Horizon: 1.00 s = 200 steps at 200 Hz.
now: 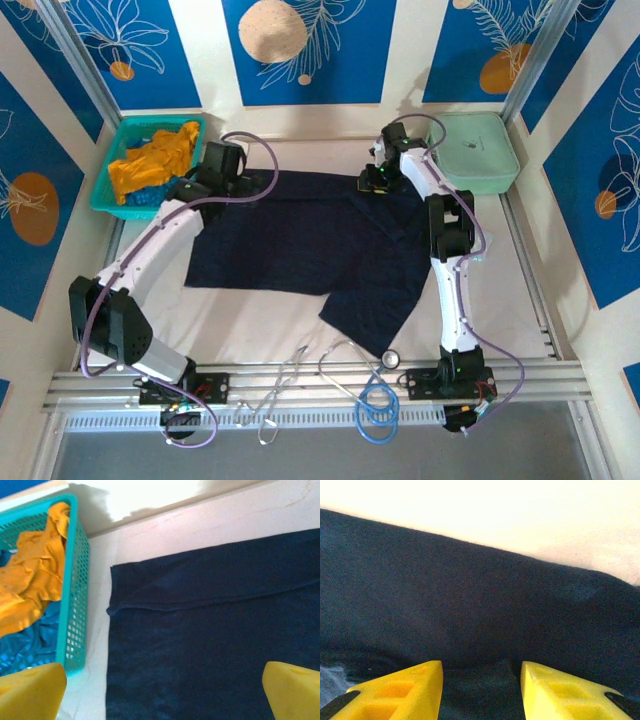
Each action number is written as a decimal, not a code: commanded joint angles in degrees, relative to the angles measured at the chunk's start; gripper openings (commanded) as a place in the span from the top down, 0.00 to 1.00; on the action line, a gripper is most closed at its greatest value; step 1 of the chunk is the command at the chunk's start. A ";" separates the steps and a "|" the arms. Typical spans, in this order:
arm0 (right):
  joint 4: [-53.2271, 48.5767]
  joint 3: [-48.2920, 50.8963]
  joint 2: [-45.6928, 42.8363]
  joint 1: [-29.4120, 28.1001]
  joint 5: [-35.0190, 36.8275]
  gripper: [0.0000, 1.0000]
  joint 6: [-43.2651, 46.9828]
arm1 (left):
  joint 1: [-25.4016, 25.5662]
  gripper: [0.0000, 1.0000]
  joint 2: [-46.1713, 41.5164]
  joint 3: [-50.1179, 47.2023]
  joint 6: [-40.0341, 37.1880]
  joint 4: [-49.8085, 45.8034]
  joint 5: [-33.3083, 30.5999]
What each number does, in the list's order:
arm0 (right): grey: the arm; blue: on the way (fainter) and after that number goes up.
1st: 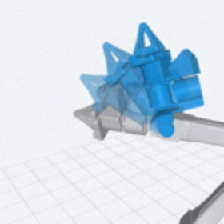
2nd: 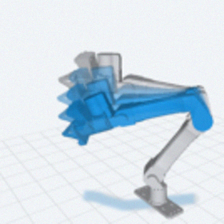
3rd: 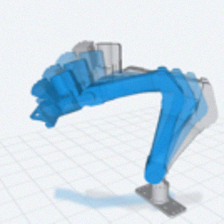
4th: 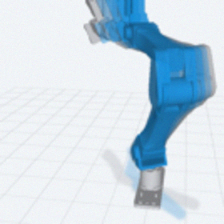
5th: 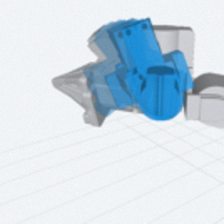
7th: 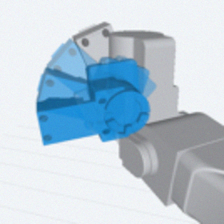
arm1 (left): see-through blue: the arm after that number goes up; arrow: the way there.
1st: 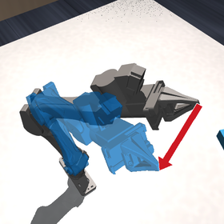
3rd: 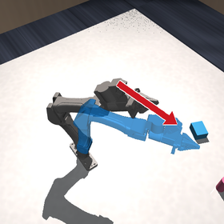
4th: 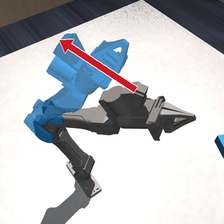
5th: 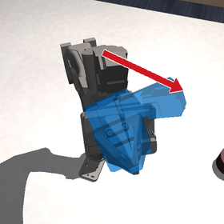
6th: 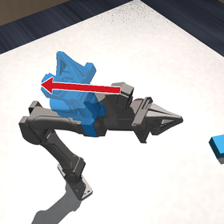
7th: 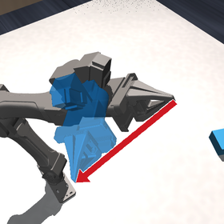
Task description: Fold and stack the t-shirts
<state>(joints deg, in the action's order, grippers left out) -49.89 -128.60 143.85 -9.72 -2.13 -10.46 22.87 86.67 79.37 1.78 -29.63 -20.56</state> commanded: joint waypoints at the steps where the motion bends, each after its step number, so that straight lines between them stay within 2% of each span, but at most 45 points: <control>1: -2.33 -2.14 1.17 0.34 -2.11 0.55 -0.09 | 0.74 0.00 -2.06 -0.40 2.17 0.28 0.50; 35: -2.83 -3.07 1.69 0.40 -2.77 0.54 -0.17 | 1.20 0.00 -1.60 -0.18 2.17 0.35 0.52; 76: -3.28 -3.08 1.76 0.42 -4.32 0.67 0.00 | 1.47 0.00 -1.17 -0.01 2.24 0.55 0.65; 98: -3.64 -3.28 1.66 0.54 -4.98 0.78 -0.16 | 1.56 0.00 -1.08 -0.18 2.17 0.54 0.61; 122: -3.87 -3.25 0.85 0.57 -5.16 1.00 -0.37 | 1.56 0.00 -1.21 -0.30 2.00 0.40 0.26; 164: -3.99 -1.45 -3.01 0.20 -4.55 1.00 -1.64 | 1.58 0.00 -2.01 -0.40 1.81 0.18 0.09; 200: -2.41 5.20 -9.68 -1.40 -1.50 1.00 -5.46 | 1.65 0.00 -3.04 -1.05 1.82 0.10 0.08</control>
<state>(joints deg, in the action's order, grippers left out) -52.01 -127.13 141.93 -9.78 -4.71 -12.62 23.81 86.26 79.00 3.14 -29.61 -20.56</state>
